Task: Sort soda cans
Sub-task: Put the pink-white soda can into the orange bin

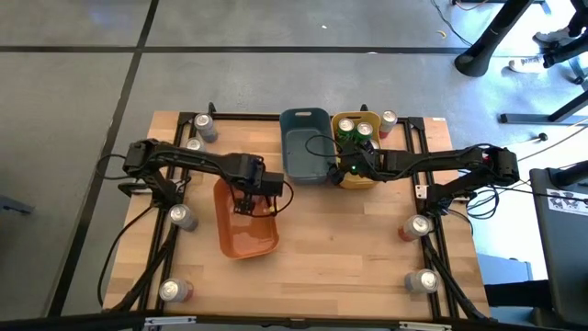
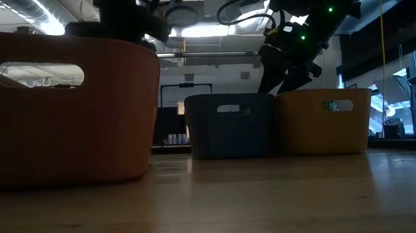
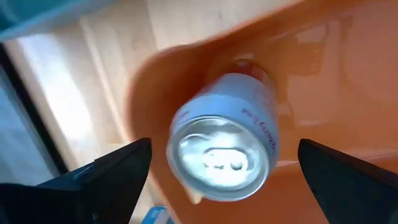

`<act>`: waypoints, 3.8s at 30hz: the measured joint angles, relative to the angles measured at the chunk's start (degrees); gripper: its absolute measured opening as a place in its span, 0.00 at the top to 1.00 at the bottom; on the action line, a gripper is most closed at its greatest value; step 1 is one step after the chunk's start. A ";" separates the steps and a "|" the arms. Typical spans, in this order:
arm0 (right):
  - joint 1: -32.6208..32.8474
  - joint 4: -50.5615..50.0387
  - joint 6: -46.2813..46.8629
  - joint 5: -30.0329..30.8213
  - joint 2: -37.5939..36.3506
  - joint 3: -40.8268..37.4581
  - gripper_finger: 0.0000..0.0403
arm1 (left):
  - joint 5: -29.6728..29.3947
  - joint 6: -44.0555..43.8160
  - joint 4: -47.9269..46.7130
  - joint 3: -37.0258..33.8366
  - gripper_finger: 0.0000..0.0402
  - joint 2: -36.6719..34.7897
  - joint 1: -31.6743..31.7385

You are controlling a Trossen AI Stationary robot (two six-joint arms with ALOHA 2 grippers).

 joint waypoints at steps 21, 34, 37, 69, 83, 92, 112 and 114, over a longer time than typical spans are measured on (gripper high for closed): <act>-0.04 0.13 -0.26 0.44 0.00 0.00 0.11 | 2.92 -33.94 -11.53 3.57 0.03 -19.00 -15.02; -0.04 0.09 -0.24 0.44 0.00 0.00 0.11 | 4.66 -50.93 -12.20 3.57 0.03 -19.51 -33.08; -0.04 0.09 -0.24 0.51 0.00 -0.01 0.11 | 4.59 -56.61 -12.12 3.57 0.03 -19.16 -38.40; 0.00 0.31 5.92 -3.65 -0.09 0.00 0.11 | 8.41 -88.52 -2.32 3.24 0.03 -1.45 -71.26; 0.01 0.18 7.32 -3.94 -0.09 0.04 0.11 | 8.01 -91.21 -2.69 3.14 0.03 1.68 -72.22; 0.01 0.07 7.32 -3.98 -0.09 0.04 0.11 | 9.84 -92.03 8.70 -4.33 0.08 1.67 -72.17; 0.02 0.09 7.30 -4.48 -0.04 0.04 0.11 | 14.97 -86.53 8.12 -4.91 0.28 -2.02 -66.63; 0.02 0.08 7.23 -4.48 -0.04 0.04 0.11 | 14.88 -84.96 6.16 -4.14 0.28 -3.52 -64.86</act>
